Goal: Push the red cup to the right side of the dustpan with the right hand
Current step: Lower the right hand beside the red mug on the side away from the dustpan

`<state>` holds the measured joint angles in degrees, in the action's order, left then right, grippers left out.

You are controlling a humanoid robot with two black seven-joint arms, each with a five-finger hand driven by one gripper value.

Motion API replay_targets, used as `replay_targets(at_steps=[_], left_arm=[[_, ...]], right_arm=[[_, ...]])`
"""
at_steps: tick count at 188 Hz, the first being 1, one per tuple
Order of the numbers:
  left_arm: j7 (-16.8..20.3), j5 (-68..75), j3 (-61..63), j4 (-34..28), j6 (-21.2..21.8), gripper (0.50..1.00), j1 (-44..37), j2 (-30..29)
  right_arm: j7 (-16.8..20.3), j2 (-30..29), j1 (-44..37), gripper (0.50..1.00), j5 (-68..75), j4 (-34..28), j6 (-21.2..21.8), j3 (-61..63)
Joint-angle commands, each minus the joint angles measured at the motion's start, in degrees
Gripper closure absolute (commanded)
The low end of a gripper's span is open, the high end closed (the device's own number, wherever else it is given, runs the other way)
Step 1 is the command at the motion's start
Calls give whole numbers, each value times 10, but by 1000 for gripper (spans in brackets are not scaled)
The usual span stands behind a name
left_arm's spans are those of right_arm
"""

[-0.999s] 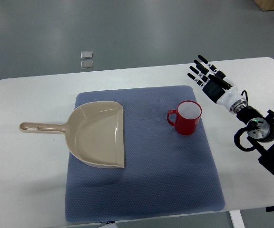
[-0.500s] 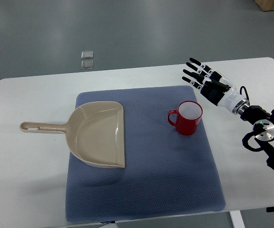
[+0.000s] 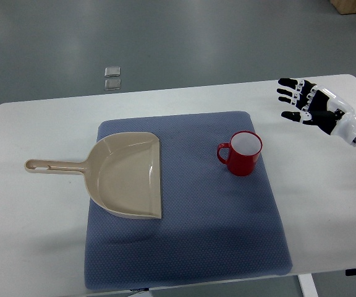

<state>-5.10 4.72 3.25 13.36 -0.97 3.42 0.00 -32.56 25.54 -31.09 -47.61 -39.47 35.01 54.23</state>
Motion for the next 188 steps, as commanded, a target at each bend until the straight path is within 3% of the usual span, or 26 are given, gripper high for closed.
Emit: replay_targets(at_steps=[1, 119, 188], left_arm=[[0, 0, -1, 0, 0, 500, 0, 0], [0, 0, 0, 0, 0, 500, -1, 0], [0, 0, 0, 0, 0, 500, -1, 0]], right_arm=[[-24, -5, 14, 566, -37, 0, 0, -1], [-24, -22, 43, 566, -50, 1, 0, -53], [-24, -56, 45, 566, -51, 2, -52, -76]])
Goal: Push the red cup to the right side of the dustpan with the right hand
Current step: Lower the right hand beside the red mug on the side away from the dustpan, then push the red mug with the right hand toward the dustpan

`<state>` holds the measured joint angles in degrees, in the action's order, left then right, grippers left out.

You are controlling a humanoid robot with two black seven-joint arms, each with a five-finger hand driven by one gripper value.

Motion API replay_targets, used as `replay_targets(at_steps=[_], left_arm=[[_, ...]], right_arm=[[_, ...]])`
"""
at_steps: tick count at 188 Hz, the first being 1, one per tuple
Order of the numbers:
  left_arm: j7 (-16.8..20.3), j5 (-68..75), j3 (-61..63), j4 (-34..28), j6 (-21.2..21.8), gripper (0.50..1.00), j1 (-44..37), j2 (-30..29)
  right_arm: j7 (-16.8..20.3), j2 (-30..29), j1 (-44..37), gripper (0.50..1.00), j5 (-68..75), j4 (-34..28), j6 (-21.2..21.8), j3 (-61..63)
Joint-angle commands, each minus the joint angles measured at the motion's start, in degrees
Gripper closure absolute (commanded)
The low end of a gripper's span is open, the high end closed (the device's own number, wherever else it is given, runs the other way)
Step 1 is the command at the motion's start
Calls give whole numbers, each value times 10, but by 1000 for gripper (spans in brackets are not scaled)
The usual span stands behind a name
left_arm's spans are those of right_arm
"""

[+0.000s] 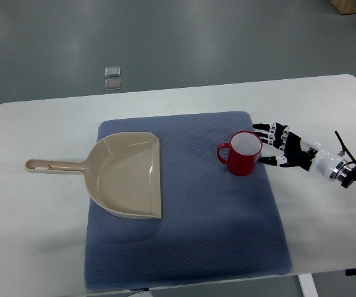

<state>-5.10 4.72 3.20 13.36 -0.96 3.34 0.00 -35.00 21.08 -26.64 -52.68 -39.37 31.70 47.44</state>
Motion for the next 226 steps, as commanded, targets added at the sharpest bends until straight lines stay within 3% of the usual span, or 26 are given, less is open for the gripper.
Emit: replay_targets(at_steps=[1, 76, 226], left_arm=[[0, 0, 1, 0, 0, 500, 0, 0], [0, -1, 1, 0, 0, 500, -1, 0], [0, 0, 1, 1, 0, 500, -1, 0]], right_arm=[[0, -11, 0, 566, -1, 1, -19, -9], [0, -32, 0, 566, -1, 2, -30, -19], [0, -104, -14, 568, -1, 1, -91, -42]])
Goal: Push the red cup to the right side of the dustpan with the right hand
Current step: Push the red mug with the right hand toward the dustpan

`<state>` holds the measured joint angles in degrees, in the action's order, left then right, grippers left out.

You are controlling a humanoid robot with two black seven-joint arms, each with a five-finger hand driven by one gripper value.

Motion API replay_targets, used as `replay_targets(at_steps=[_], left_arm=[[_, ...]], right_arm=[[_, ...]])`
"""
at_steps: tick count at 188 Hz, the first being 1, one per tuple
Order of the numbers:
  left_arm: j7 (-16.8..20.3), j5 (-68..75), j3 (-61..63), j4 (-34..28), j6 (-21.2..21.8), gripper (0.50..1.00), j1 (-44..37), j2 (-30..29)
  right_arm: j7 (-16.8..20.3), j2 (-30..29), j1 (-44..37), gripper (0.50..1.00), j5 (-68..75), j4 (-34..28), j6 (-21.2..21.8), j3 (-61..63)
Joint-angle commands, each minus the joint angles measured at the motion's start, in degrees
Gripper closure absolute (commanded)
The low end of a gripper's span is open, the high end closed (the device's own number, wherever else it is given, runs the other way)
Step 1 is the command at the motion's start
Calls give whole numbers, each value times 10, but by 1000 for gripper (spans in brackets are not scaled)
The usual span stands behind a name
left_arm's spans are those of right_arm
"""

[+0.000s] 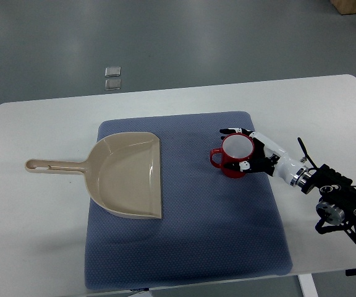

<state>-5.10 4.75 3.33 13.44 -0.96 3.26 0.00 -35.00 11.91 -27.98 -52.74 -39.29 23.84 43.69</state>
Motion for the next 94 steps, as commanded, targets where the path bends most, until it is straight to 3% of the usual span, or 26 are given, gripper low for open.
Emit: replay_targets(at_steps=[1, 94], left_arm=[[0, 0, 0, 0, 0, 500, 0, 0], [0, -1, 0, -1, 0, 500, 1, 0]], right_arm=[[0, -14, -1, 568, 0, 0, -14, -6], [0, -74, -12, 568, 1, -1, -33, -11]])
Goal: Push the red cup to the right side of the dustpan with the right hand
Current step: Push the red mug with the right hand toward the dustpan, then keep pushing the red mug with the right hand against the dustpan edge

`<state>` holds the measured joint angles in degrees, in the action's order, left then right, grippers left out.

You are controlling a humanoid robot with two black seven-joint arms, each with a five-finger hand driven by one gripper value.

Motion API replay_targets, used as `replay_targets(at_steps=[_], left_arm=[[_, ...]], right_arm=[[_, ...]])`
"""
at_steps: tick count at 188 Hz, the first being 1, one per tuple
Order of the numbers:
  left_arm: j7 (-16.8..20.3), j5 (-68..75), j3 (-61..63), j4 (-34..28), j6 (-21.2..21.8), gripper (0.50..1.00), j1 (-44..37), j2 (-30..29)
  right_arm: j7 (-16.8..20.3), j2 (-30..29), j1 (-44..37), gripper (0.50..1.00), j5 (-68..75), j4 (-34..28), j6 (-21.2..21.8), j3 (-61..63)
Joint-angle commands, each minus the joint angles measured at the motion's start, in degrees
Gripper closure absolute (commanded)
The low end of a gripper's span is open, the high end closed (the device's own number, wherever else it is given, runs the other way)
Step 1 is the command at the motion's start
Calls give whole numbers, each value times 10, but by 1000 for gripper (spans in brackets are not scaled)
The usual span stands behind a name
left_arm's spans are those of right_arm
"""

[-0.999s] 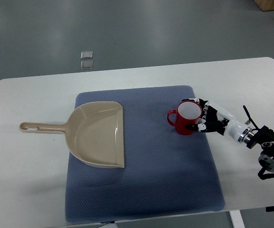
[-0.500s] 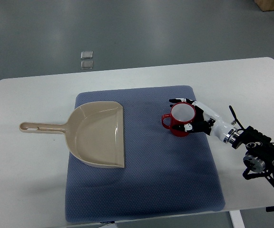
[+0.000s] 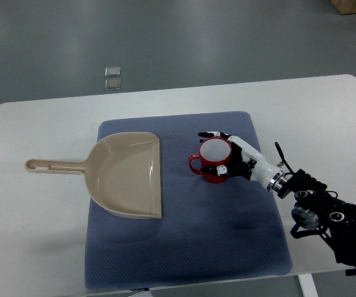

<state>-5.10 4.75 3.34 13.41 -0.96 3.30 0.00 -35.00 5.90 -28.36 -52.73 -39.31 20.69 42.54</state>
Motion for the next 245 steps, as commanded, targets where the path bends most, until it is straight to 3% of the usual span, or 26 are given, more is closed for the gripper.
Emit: replay_targets(at_steps=[1, 69, 245], left_arm=[[0, -1, 0, -1, 0, 500, 0, 0], [0, 0, 0, -1, 0, 500, 0, 0], [0, -1, -1, -1, 0, 500, 0, 0]], right_arm=[[0, -14, -8, 568, 1, -1, -1, 0], [0, -47, -20, 568, 0, -1, -6, -23], [0, -59, -4, 568, 2, -19, -36, -46]])
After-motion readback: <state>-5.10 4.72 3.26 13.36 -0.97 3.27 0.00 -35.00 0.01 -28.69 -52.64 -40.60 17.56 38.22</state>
